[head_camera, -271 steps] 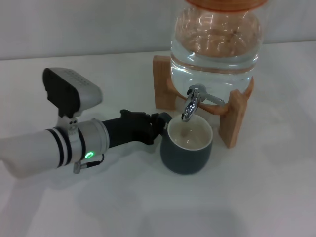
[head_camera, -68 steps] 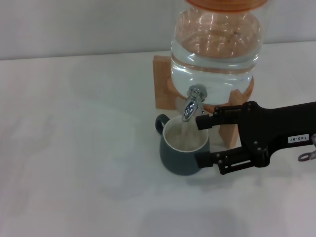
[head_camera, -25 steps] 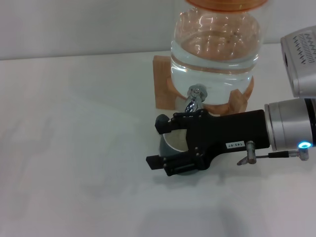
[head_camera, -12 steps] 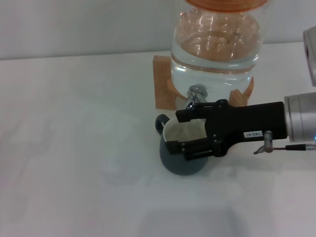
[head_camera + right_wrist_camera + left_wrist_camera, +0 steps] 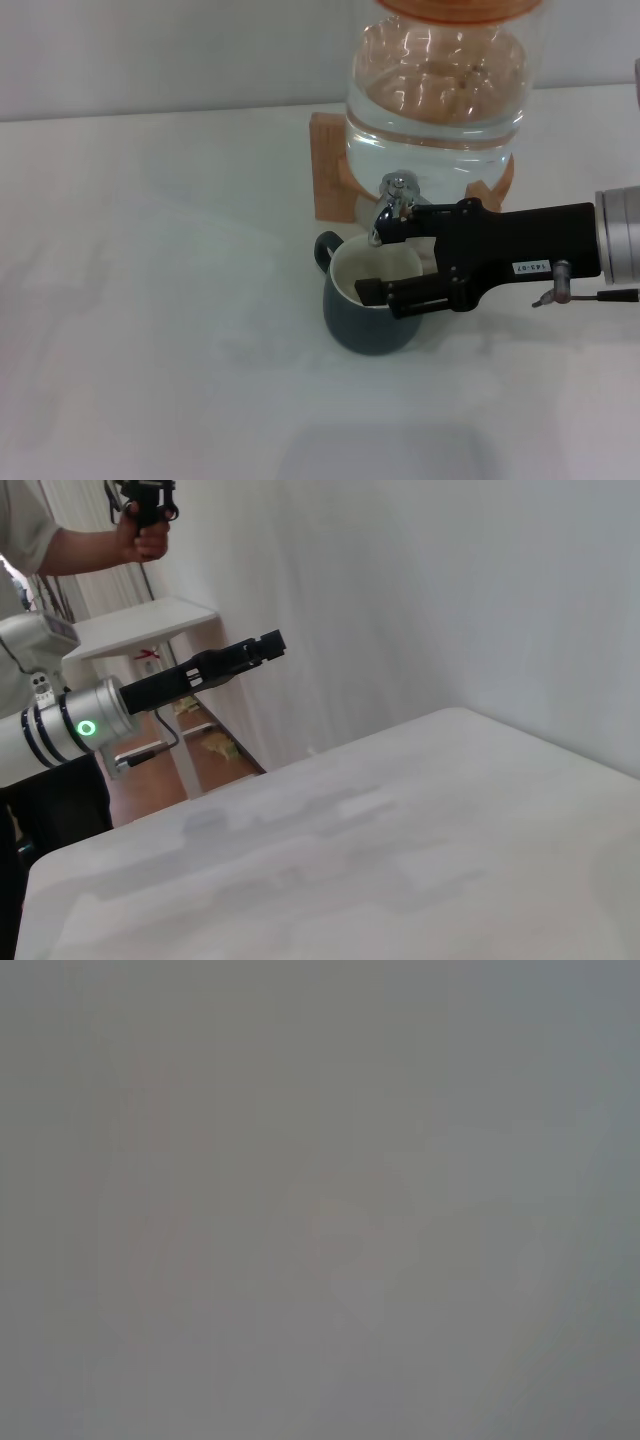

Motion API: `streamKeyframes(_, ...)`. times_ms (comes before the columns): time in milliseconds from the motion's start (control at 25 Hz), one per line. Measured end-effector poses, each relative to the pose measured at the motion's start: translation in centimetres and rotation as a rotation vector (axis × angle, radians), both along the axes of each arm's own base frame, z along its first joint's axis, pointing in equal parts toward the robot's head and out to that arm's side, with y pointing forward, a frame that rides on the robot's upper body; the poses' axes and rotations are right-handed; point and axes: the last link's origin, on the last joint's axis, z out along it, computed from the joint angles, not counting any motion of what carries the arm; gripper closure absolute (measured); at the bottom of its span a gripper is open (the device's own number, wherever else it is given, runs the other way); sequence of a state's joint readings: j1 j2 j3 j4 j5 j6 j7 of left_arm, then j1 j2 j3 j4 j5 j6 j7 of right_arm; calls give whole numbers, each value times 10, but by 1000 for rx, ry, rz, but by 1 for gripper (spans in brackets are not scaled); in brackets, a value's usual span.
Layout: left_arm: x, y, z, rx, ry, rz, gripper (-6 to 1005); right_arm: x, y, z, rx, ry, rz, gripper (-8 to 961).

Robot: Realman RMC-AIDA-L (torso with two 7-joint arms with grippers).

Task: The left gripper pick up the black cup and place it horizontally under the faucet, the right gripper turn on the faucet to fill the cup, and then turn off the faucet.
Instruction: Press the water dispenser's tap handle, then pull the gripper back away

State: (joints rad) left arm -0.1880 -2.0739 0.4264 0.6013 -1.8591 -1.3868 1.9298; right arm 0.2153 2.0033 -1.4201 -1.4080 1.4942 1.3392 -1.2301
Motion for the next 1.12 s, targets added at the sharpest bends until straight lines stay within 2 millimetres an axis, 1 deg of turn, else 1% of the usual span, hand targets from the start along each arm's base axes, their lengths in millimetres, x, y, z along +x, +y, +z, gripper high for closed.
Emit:
streamKeyframes(520, 0, 1, 0, 0, 0, 3, 392, 2, 0, 2, -2, 6, 1, 112)
streamKeyframes(720, -1, 0, 0, 0, 0, 5, 392, 2, -3, 1, -23, 12, 7, 112)
streamKeyframes(1120, -1, -1, 0, 0, 0, 3, 392, 10, 1, 7, 6, 17, -27, 112)
